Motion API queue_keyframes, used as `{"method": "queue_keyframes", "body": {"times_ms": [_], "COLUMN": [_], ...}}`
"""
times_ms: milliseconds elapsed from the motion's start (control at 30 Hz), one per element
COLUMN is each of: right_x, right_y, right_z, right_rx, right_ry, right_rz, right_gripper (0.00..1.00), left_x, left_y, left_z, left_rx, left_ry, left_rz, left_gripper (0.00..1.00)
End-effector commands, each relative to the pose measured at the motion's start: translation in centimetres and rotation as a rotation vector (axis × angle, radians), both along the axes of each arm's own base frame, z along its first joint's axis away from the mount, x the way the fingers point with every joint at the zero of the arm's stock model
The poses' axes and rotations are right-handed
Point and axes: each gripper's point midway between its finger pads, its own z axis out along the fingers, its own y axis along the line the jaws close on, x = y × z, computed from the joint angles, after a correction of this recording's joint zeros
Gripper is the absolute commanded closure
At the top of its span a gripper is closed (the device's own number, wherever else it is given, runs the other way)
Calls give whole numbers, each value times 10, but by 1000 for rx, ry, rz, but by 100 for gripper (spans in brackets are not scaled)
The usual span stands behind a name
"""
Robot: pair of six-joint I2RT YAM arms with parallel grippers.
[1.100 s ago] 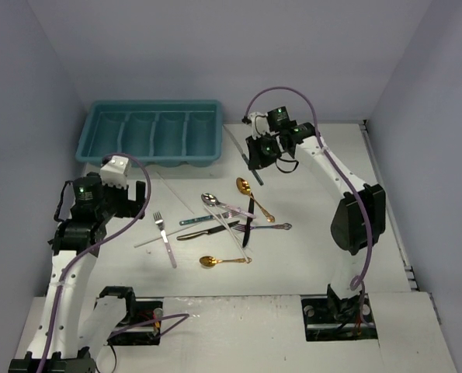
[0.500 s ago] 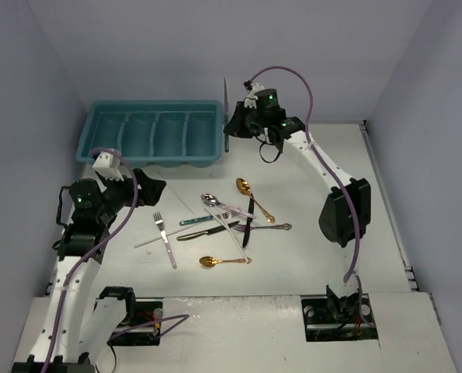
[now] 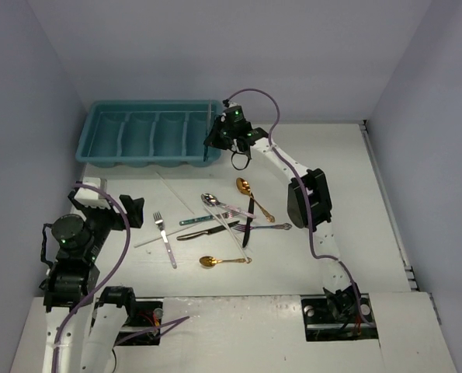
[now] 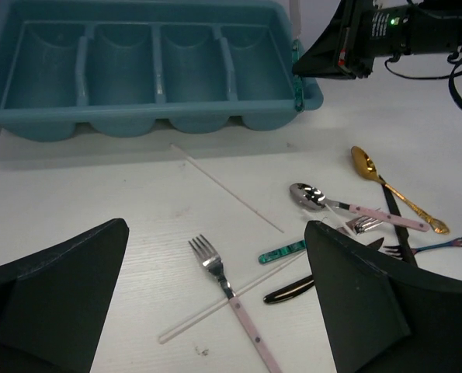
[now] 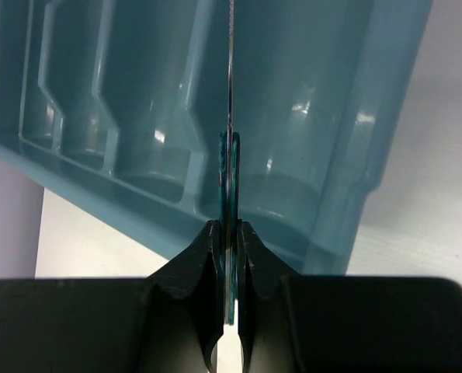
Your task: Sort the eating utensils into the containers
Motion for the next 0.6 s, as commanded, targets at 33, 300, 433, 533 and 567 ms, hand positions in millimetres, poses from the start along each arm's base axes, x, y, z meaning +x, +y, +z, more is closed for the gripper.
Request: {"method": "queue_keyframes", "body": {"times_ms": [33,300,433,533,567], "right_x": [29,36,44,48,48], "right_y": [20,30,30,32,33], "right_z": [73,63,48,39,35], "right_rx": [126,92,34,7,2], "right_ry": [-207,-267,-311,-328,-327], "right_rz": [-18,8,16,21,20], "right_gripper": [100,100,100,99,96], "left_x": [-10,-13,-12,-12,-13], "left_y": [8,8,8,9,9], "left_z": [-9,-19,-21,-20,-20], "left_rx": [57,44,44,44,45], "left_ry": [25,46,49,46,46], "left_rz": [23,25,26,28,28], "left_gripper": [3,3,3,3,3]}}
